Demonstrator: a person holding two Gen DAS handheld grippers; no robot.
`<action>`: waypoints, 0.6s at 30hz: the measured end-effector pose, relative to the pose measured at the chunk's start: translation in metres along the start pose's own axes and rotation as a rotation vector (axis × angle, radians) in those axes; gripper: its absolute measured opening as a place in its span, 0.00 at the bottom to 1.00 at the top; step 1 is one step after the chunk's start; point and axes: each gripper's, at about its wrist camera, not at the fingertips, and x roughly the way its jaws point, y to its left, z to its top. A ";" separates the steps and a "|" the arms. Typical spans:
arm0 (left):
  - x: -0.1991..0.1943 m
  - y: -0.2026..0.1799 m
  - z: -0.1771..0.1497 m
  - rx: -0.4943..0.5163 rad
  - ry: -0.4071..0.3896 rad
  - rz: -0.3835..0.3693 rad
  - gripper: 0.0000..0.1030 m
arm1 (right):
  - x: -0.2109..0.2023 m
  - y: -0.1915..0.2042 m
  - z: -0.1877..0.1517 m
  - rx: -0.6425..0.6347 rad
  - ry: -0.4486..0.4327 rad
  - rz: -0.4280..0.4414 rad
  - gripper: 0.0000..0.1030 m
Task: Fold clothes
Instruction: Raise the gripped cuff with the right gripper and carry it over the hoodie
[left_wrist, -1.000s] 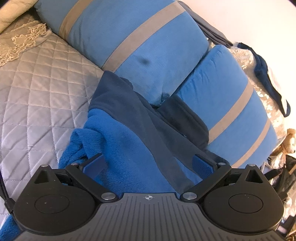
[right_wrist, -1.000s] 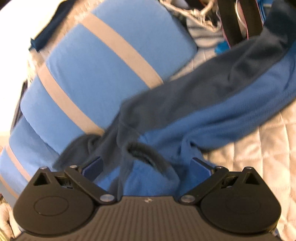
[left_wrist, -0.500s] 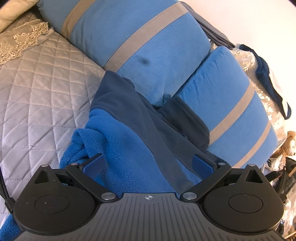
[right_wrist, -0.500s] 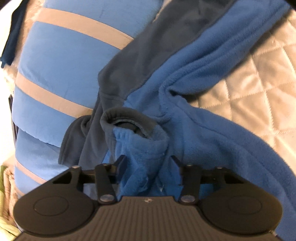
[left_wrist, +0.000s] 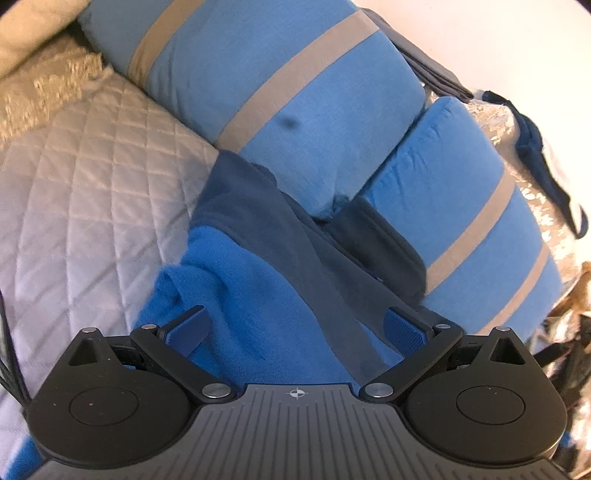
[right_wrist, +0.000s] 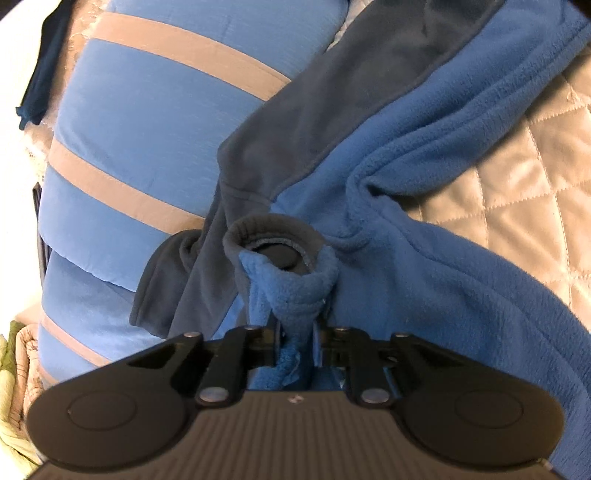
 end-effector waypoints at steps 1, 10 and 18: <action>-0.002 -0.002 0.002 0.017 -0.006 0.015 1.00 | -0.001 0.000 0.000 -0.003 -0.002 -0.001 0.15; -0.040 -0.017 0.043 0.309 -0.046 0.042 1.00 | -0.011 0.025 -0.004 -0.177 -0.083 0.011 0.14; -0.043 0.005 0.060 0.581 0.013 0.120 1.00 | -0.023 0.032 -0.004 -0.221 -0.157 0.040 0.14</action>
